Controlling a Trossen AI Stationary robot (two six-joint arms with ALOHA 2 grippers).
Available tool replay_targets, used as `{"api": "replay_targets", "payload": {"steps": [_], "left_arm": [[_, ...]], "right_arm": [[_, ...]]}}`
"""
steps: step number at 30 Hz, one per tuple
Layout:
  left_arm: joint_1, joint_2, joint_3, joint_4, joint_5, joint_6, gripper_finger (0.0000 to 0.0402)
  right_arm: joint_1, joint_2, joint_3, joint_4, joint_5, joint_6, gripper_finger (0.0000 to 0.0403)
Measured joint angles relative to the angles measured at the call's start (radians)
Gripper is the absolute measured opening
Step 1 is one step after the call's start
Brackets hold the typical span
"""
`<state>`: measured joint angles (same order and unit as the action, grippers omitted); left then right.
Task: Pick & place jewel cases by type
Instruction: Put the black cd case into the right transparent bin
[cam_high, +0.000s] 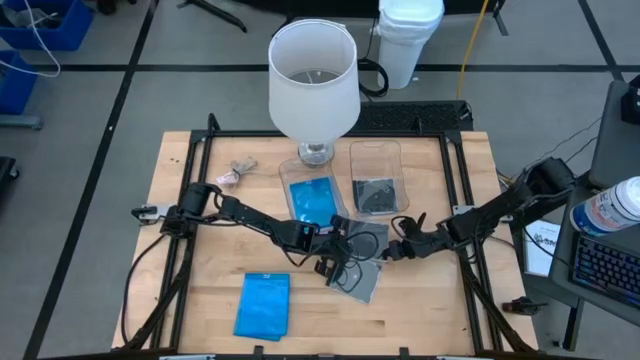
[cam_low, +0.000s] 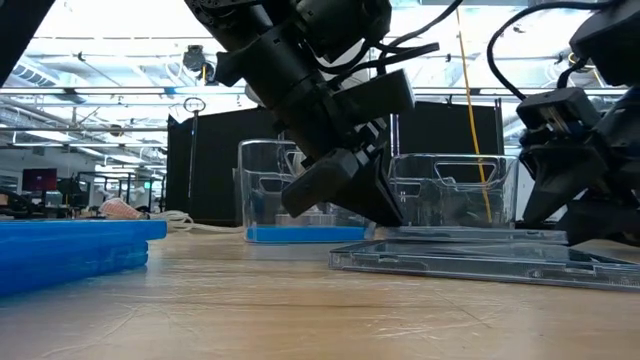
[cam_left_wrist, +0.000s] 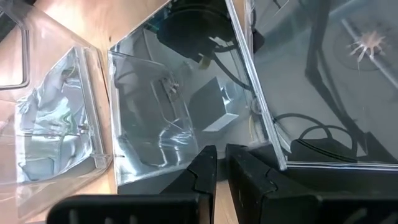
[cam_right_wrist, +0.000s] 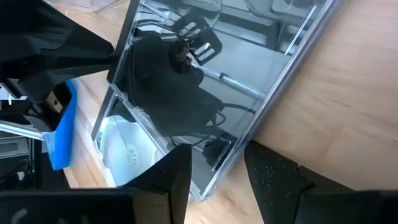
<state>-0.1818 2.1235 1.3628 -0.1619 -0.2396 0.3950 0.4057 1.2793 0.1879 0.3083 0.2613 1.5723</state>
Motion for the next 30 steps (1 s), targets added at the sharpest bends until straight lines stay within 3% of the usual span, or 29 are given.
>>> {"api": "replay_targets", "payload": {"steps": [15,23,30], "left_arm": [[0.001,0.001,-0.001,0.010,0.058,0.000,0.0044],[0.002,0.044,0.000,0.057,0.078,0.001,0.0044],[0.001,0.061,0.001,0.065,0.072,0.004,0.0044]], "right_arm": [[0.000,0.025,0.000,0.094,0.047,-0.059,0.0144],[0.000,0.026,-0.001,0.237,0.115,-0.178,0.0144],[0.000,0.026,-0.002,0.248,0.135,-0.234,0.0140]]}}
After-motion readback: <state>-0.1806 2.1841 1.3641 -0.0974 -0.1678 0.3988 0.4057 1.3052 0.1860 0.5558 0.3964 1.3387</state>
